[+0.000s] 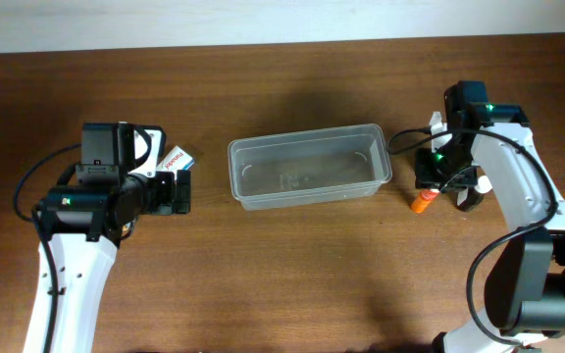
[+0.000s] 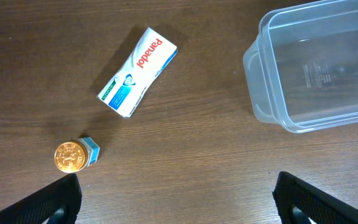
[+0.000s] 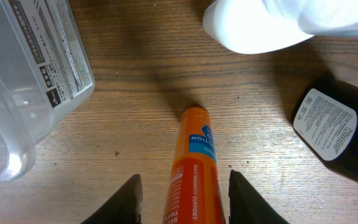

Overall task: Pack container
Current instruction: 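Lower the right gripper onto the orange tube and grasp it, then carry the orange tube into the container's right end and release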

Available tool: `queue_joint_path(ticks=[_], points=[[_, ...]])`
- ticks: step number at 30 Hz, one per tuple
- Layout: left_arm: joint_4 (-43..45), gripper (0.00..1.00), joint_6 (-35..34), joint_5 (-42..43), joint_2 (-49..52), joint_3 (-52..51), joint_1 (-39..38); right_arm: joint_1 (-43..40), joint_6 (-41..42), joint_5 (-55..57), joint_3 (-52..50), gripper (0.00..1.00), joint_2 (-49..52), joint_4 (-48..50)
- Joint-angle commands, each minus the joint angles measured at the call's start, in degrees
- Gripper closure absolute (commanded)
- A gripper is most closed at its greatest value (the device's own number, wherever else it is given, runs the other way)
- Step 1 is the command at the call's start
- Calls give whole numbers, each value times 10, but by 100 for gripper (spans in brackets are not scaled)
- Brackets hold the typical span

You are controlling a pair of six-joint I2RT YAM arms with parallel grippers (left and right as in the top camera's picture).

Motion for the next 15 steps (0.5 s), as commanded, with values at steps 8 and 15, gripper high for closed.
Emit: queue_joint_path(ticks=[8,15], points=[[0,1,7,8,2,13,3,2,-2,-3,2,72,2,-1],[0,1,7,8,2,13,3,2,-2,-3,2,78,2,-5]])
